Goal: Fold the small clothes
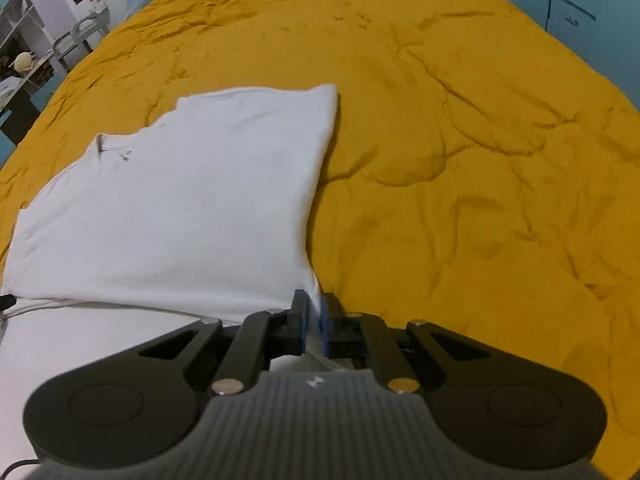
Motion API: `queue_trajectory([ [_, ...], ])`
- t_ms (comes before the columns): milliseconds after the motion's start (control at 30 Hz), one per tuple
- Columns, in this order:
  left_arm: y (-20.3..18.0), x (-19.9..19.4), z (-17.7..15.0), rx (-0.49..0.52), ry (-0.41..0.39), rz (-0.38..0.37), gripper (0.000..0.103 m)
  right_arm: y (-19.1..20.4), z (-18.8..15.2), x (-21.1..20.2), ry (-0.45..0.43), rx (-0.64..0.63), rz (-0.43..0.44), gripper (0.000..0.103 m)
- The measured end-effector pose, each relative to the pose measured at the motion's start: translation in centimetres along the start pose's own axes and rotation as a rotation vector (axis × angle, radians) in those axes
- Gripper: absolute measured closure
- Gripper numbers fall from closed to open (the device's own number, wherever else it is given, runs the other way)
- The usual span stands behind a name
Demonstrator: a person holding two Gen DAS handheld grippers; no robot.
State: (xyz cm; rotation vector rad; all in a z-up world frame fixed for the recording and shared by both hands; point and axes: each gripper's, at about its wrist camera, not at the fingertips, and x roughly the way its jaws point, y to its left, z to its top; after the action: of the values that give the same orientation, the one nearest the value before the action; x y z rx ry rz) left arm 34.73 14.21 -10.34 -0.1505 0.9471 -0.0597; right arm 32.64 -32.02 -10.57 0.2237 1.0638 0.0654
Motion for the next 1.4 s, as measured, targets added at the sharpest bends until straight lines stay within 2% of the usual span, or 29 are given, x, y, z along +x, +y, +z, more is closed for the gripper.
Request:
queue_trajectory([
  [33,-0.2,-0.7,-0.1,0.014,-0.006,-0.009,0.085,0.2,0.1,-0.6,-0.004,-0.015,0.002,0.093],
  [233,-1.8,-4.9,-0.5,0.090,-0.028,-0.043,0.084,1.8,-0.2,-5.6,-0.052,-0.117,0.041,0.091],
  [267,-2.2,-5.7,-0.6,0.107,-0.032,-0.045,0.083,2.1,-0.3,-6.5,-0.059,-0.127,0.051,0.085],
  [333,-2.9,-7.5,-0.9,0.148,-0.047,-0.053,0.078,2.6,-0.8,-8.5,-0.080,-0.153,0.084,0.079],
  [400,-3.7,-9.1,-1.2,0.190,-0.057,-0.058,0.075,3.2,-1.5,-10.4,-0.097,-0.185,0.098,0.079],
  [600,-5.9,-14.0,-3.8,0.355,-0.089,-0.079,0.065,4.7,-4.7,-15.9,-0.130,-0.278,0.121,0.077],
  [700,-6.3,-16.0,-5.8,0.427,-0.098,-0.093,0.063,5.2,-6.9,-18.5,-0.137,-0.329,0.125,0.070],
  [800,-6.5,-17.7,-8.2,0.508,-0.109,-0.109,0.059,5.5,-9.7,-20.5,-0.132,-0.388,0.118,0.068],
  [933,-6.8,-19.0,-11.8,0.633,-0.090,-0.133,0.057,5.7,-14.1,-22.0,-0.099,-0.477,0.117,0.067],
  [1000,-7.2,-19.4,-14.0,0.728,-0.075,-0.149,0.057,5.8,-16.1,-22.2,-0.081,-0.512,0.123,0.061],
  [1067,-7.4,-19.6,-16.2,0.816,-0.051,-0.163,0.049,6.0,-18.2,-22.3,-0.063,-0.554,0.131,0.050],
  [1100,-7.5,-19.6,-17.1,0.849,-0.035,-0.163,0.048,6.2,-19.4,-22.3,-0.049,-0.584,0.132,0.049],
  [1267,-7.0,-19.2,-21.0,0.934,0.042,-0.153,0.040,6.6,-24.2,-21.7,0.007,-0.698,0.114,0.047],
  [1400,-7.1,-18.9,-24.4,1.046,0.065,-0.103,0.034,6.7,-25.9,-20.7,0.041,-0.754,0.080,0.044],
])
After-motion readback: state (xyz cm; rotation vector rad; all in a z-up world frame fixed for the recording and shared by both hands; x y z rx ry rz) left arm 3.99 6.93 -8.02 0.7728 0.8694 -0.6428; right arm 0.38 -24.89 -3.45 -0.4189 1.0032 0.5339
